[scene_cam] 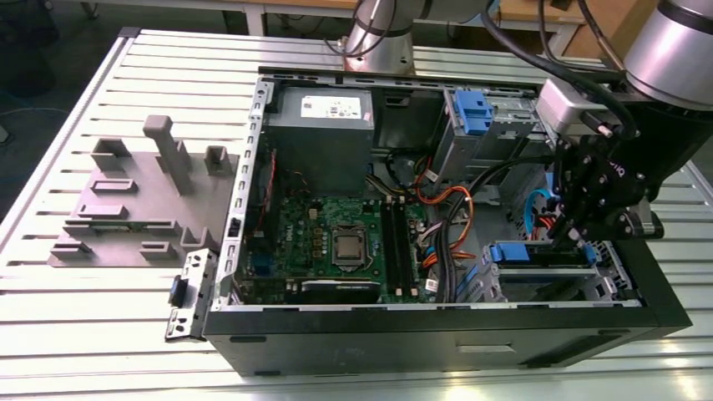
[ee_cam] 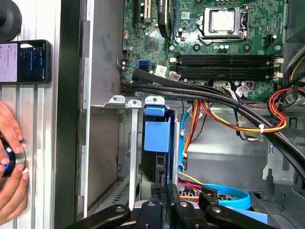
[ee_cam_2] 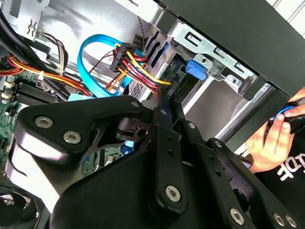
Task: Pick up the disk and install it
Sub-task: 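Insert the first disk wire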
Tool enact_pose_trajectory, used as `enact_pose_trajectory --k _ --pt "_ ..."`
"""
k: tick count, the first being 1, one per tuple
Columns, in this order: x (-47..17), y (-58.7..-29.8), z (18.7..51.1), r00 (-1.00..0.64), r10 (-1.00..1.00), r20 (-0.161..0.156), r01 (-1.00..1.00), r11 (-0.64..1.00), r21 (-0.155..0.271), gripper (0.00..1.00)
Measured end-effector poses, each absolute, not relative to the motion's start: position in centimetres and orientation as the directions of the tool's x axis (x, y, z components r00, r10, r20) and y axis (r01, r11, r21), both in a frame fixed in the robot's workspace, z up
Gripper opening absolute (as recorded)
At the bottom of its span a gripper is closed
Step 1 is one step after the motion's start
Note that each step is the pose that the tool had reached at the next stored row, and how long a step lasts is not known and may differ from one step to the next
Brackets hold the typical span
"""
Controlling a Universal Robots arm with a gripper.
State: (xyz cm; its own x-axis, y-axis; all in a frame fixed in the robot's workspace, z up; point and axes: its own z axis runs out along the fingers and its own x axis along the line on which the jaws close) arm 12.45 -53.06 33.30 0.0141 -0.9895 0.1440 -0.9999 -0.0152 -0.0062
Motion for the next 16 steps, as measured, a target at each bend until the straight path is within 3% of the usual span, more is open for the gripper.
enact_pose_trajectory --k 16 --pt "12.58 -53.07 33.07 -0.018 -0.989 0.144 -1.000 0.017 -0.007 0.16"
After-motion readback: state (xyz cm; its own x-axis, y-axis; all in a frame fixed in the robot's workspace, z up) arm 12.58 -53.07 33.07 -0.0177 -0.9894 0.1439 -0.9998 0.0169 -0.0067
